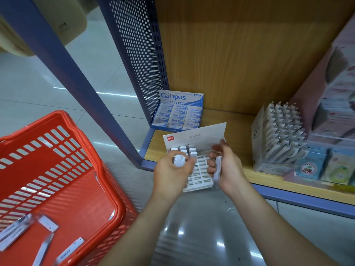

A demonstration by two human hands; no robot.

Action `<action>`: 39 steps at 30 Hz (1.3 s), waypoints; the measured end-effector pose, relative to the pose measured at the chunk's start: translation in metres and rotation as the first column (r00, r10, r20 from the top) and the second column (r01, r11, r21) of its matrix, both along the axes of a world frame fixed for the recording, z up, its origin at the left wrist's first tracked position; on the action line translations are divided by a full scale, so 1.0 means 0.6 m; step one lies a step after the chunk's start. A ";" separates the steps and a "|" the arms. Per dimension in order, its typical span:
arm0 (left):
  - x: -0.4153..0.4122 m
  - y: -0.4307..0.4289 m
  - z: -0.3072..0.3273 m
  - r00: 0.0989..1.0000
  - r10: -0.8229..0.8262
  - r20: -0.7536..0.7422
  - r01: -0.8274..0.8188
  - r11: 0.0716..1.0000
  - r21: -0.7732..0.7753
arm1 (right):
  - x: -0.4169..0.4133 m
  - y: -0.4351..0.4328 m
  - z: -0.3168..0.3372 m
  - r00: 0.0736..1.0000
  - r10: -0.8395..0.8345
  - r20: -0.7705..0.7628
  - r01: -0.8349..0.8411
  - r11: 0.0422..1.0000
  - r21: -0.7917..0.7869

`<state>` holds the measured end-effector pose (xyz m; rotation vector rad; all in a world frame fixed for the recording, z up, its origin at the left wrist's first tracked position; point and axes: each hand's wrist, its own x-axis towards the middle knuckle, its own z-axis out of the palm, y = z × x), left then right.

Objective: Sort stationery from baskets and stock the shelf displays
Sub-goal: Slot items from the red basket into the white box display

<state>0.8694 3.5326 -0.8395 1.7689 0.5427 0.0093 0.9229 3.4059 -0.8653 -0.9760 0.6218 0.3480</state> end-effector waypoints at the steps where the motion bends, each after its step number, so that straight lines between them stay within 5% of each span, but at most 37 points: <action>1: -0.009 -0.013 0.000 0.996 -0.081 -0.025 0.080 0.996 -0.048 | -0.005 -0.001 0.005 1.000 -0.024 -0.016 0.026 0.994 0.105; 4: -0.031 -0.043 -0.008 0.968 -0.232 -0.090 0.222 0.969 -0.113 | -0.016 0.004 0.014 0.999 -0.036 -0.008 0.036 0.970 0.239; 8: -0.039 -0.042 -0.011 0.990 -0.109 -0.093 0.085 0.968 -0.236 | -0.022 0.000 0.035 0.998 -0.015 0.055 0.000 0.962 0.274; 16: -0.036 -0.028 -0.007 0.996 0.094 0.013 -0.087 0.958 -0.272 | -0.048 -0.023 0.037 0.930 0.280 0.238 -0.272 0.960 -0.068; 20: -0.039 -0.024 -0.022 0.987 0.159 0.020 -0.154 0.973 -0.172 | -0.045 -0.032 0.037 0.926 0.266 0.270 -0.202 0.949 -0.243; 24: -0.035 0.011 -0.040 0.953 0.292 0.085 -0.299 0.951 0.083 | -0.029 -0.036 0.032 0.938 0.198 0.283 -0.132 0.963 -0.236; 39: -0.003 0.030 -0.045 0.972 0.231 -0.031 -0.220 0.953 0.207 | -0.003 -0.015 0.003 0.899 0.374 0.227 -0.259 0.873 -0.414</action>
